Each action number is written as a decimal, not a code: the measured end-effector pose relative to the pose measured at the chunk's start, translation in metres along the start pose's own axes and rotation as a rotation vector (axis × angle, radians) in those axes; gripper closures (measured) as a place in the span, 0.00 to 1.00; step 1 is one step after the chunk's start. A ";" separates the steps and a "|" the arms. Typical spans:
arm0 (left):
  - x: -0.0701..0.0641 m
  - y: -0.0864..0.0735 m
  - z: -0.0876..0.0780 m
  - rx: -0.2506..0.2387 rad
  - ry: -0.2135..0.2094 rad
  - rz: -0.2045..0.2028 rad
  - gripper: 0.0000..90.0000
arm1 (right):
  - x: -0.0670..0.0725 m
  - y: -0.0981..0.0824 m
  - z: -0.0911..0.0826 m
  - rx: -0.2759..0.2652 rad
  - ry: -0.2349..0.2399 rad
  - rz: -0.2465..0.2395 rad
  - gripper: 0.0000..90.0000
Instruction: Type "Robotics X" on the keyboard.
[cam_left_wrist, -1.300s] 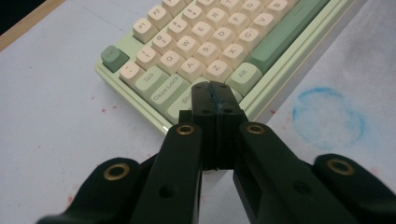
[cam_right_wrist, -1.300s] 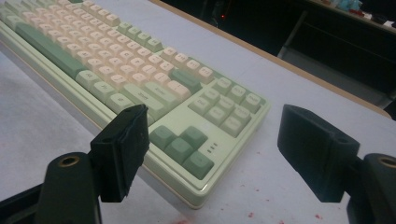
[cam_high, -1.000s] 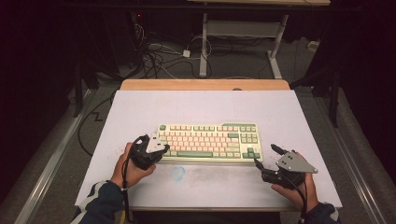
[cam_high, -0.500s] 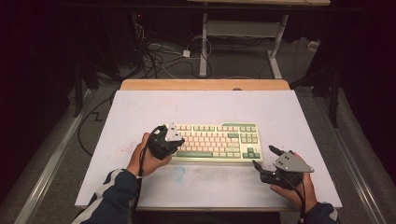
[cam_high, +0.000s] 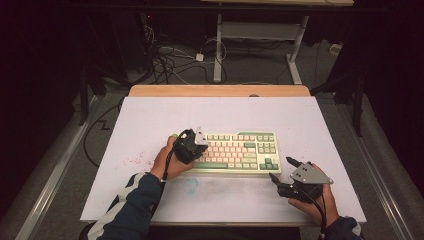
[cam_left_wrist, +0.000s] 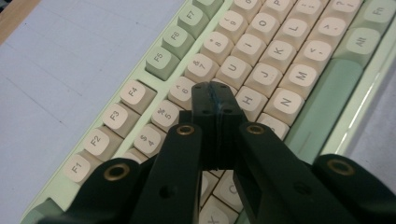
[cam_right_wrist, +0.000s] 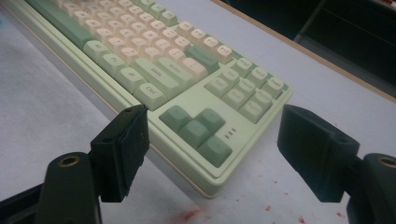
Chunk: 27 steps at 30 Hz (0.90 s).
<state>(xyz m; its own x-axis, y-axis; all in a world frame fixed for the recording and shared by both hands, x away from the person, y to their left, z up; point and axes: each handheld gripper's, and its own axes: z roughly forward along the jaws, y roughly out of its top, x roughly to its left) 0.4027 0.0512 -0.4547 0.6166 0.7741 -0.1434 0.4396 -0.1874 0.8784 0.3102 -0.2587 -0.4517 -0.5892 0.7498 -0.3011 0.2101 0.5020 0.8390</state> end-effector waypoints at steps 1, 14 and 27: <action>0.000 -0.001 0.002 0.009 0.004 0.002 0.97 | 0.000 0.000 0.000 0.000 0.002 0.000 0.29; 0.001 0.000 0.014 0.021 0.018 0.012 0.97 | 0.002 -0.001 0.003 0.014 0.021 -0.015 0.29; 0.003 -0.002 0.016 0.027 0.023 0.007 0.97 | 0.003 -0.001 0.004 0.025 0.029 -0.023 0.29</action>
<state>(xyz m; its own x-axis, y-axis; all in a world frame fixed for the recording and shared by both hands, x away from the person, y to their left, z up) 0.4137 0.0438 -0.4643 0.6050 0.7861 -0.1266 0.4530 -0.2091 0.8667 0.3109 -0.2551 -0.4557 -0.6162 0.7256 -0.3064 0.2153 0.5294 0.8206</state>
